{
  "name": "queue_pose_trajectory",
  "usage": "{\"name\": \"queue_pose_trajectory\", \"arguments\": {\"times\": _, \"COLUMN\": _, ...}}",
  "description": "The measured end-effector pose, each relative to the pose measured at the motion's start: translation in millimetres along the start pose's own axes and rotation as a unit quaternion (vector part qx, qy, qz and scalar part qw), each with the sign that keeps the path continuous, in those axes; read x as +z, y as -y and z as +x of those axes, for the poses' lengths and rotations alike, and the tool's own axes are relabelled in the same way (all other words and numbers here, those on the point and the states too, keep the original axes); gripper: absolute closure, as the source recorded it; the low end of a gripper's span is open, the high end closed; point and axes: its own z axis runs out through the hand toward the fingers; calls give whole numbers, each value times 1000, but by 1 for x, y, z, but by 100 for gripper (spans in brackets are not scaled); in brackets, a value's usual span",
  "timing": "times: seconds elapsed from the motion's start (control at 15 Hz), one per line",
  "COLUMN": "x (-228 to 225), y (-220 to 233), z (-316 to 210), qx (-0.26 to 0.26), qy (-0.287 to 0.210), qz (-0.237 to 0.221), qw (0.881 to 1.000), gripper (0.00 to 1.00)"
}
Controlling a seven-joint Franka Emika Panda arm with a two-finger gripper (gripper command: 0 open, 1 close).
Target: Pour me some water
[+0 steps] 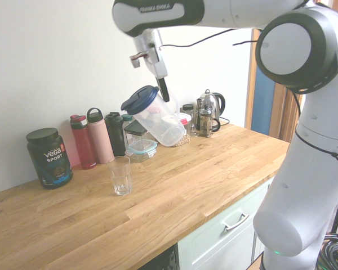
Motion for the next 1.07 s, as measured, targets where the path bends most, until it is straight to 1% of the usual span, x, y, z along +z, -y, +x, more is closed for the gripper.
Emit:
{"name": "queue_pose_trajectory", "arguments": {"times": 0.13, "x": 21, "y": -25, "z": -27, "qx": 44, "qy": -4, "qz": 49, "qw": 998, "gripper": 100}}
{"name": "queue_pose_trajectory", "arguments": {"times": 0.27, "x": 57, "y": -53, "z": -53, "qx": 91, "qy": -9, "qz": 91, "qw": 992, "gripper": 100}}
{"name": "queue_pose_trajectory", "arguments": {"times": 0.4, "x": 96, "y": -76, "z": -77, "qx": 141, "qy": -15, "qz": 128, "qw": 982, "gripper": 100}}
{"name": "queue_pose_trajectory", "arguments": {"times": 0.53, "x": 122, "y": -86, "z": -90, "qx": 190, "qy": -28, "qz": 156, "qw": 969, "gripper": 100}}
{"name": "queue_pose_trajectory", "arguments": {"times": 0.73, "x": 145, "y": -99, "z": -92, "qx": 259, "qy": -68, "qz": 174, "qw": 948, "gripper": 100}}
{"name": "queue_pose_trajectory", "arguments": {"times": 0.87, "x": 156, "y": -111, "z": -91, "qx": 300, "qy": -104, "qz": 174, "qw": 932, "gripper": 100}}
{"name": "queue_pose_trajectory", "arguments": {"times": 1.07, "x": 174, "y": -125, "z": -90, "qx": 361, "qy": -158, "qz": 165, "qw": 904, "gripper": 100}}
